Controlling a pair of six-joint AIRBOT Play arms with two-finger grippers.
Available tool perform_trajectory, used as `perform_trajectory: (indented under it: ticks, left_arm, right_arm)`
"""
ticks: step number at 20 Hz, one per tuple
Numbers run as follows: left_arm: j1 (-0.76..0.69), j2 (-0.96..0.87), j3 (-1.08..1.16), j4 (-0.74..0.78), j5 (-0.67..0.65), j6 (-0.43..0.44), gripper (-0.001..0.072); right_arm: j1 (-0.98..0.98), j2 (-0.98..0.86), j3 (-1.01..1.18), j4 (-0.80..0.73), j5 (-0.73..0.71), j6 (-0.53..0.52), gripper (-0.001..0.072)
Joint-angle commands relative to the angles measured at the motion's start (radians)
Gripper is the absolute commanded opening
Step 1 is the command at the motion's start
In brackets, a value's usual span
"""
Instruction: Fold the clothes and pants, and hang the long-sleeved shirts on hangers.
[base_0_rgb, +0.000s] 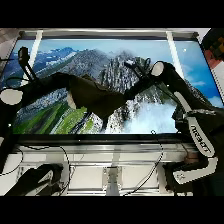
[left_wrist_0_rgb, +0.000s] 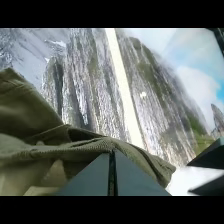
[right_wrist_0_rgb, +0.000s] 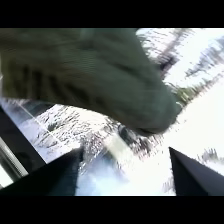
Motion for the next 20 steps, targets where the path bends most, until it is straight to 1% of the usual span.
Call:
perform_trajectory:
  ticks: [1, 2, 3, 7, 8, 12, 13, 14, 16, 18, 19, 20]
  left_arm:
    - [0.001, 0.001, 0.001, 0.001, 0.012, 0.0, 0.0016]
    - [0.001, 0.001, 0.001, 0.001, 0.012, 0.0, 0.0016]
    - [0.001, 0.001, 0.001, 0.0, 0.012, 0.0, 0.0016]
    - [0.001, 0.001, 0.001, 0.0, 0.005, 0.0, 0.0016]
    - [0.001, 0.001, 0.001, 0.0, 0.0, 0.0, 0.0016]
    - [0.001, 0.001, 0.001, 0.0, -0.004, 0.0, 0.0017]
    - [0.001, 0.001, 0.001, 0.0, -0.003, 0.0, 0.0017]
    - [0.001, 0.001, 0.001, 0.0, -0.003, 0.0, 0.0017]
    - [0.001, 0.001, 0.001, 0.0, -0.003, 0.0, 0.0017]
    - [0.001, 0.001, 0.003, 0.0, -0.003, 0.0, 0.0016]
    - [0.001, 0.001, 0.008, 0.0, -0.004, 0.0, 0.0016]
    - [0.001, 0.001, 0.016, -0.002, -0.004, 0.0, 0.0015]
  right_arm:
    - [0.068, -0.011, 0.0, -0.006, -0.031, -0.161, 0.0649]
    - [0.08, -0.012, 0.0, -0.03, -0.046, -0.191, 0.065]
    - [0.086, -0.012, 0.0, -0.052, -0.069, -0.214, 0.0699]
    - [0.086, -0.015, 0.0, -0.048, -0.237, -0.283, 0.0696]
    - [0.086, -0.02, 0.0, -0.043, -0.259, -0.29, 0.0693]
    - [0.087, -0.057, 0.0, 0.034, -0.243, -0.29, 0.0684]
    - [0.091, -0.066, 0.0, 0.039, -0.245, -0.29, 0.0657]
    - [0.095, -0.074, 0.0, 0.034, -0.238, -0.29, 0.0502]
    - [0.098, -0.08, 0.0, 0.023, -0.192, -0.29, 0.0033]
    - [0.096, -0.077, 0.006, -0.049, -0.112, -0.273, 0.0038]
    - [0.09, -0.07, 0.01, -0.112, -0.065, -0.232, 0.0037]
    - [0.078, -0.056, 0.011, -0.17, -0.051, -0.143, 0.0036]
